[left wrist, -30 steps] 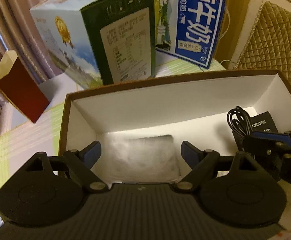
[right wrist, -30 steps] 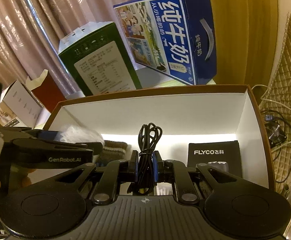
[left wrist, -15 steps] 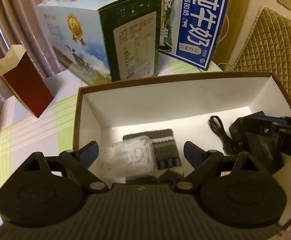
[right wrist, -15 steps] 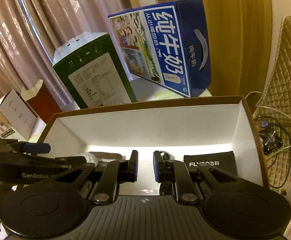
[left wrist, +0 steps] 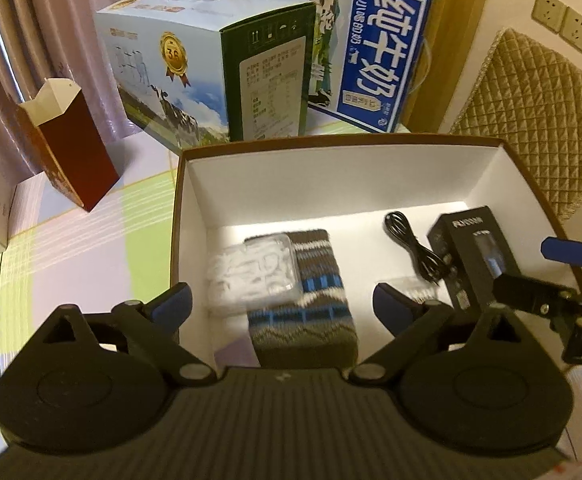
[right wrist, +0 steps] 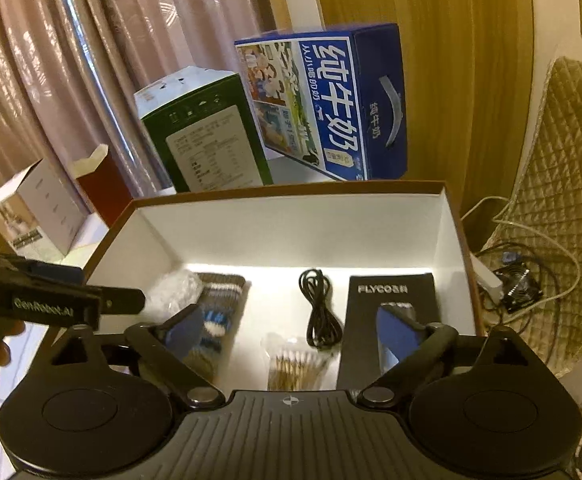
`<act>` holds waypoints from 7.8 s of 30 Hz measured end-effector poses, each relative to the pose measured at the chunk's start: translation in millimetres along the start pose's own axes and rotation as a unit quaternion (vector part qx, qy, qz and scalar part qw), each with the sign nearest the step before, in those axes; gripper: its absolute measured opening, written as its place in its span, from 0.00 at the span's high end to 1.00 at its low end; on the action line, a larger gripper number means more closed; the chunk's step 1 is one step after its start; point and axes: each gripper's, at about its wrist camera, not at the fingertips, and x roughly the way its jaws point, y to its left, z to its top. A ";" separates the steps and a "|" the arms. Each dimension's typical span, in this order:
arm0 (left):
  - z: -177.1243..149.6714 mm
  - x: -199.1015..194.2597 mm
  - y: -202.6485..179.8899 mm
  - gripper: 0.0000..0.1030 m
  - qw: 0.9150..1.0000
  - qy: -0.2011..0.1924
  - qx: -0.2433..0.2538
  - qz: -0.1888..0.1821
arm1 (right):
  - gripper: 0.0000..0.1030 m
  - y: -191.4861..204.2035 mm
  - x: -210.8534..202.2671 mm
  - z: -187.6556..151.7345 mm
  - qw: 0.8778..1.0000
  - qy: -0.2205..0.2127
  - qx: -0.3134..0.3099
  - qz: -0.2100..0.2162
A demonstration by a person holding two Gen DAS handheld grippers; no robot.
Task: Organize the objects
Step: 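Lower floss box and cable into brown box and open both tools, then withdraw both tools from the brown box toward the remaining table items, then lower left tool onto white hair clip while right tool lowers over clear cup, then close left tool on white hair clip while right tool grips clear cup, then carry hair clip and clear cup into the brown box and lower them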
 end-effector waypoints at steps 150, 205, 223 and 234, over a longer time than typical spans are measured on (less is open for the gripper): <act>-205.1 -26.3 -51.0 0.65 0.992 0.077 0.089 -0.055 | 0.38 -1.5 -83.4 -197.9 0.990 0.128 0.049 -0.020; -162.4 -112.4 -4.3 0.65 1.000 -0.017 -0.010 -0.002 | 0.53 51.0 -95.6 -123.4 0.995 0.051 0.018 0.082; -57.5 -75.6 -28.6 0.65 0.998 -0.054 0.005 -0.026 | 0.53 38.4 -59.5 -35.6 0.994 0.004 0.044 0.102; -31.2 -11.1 -27.5 0.65 0.999 0.002 -0.010 -0.032 | 0.53 10.5 -8.9 -14.0 0.992 0.031 0.095 0.072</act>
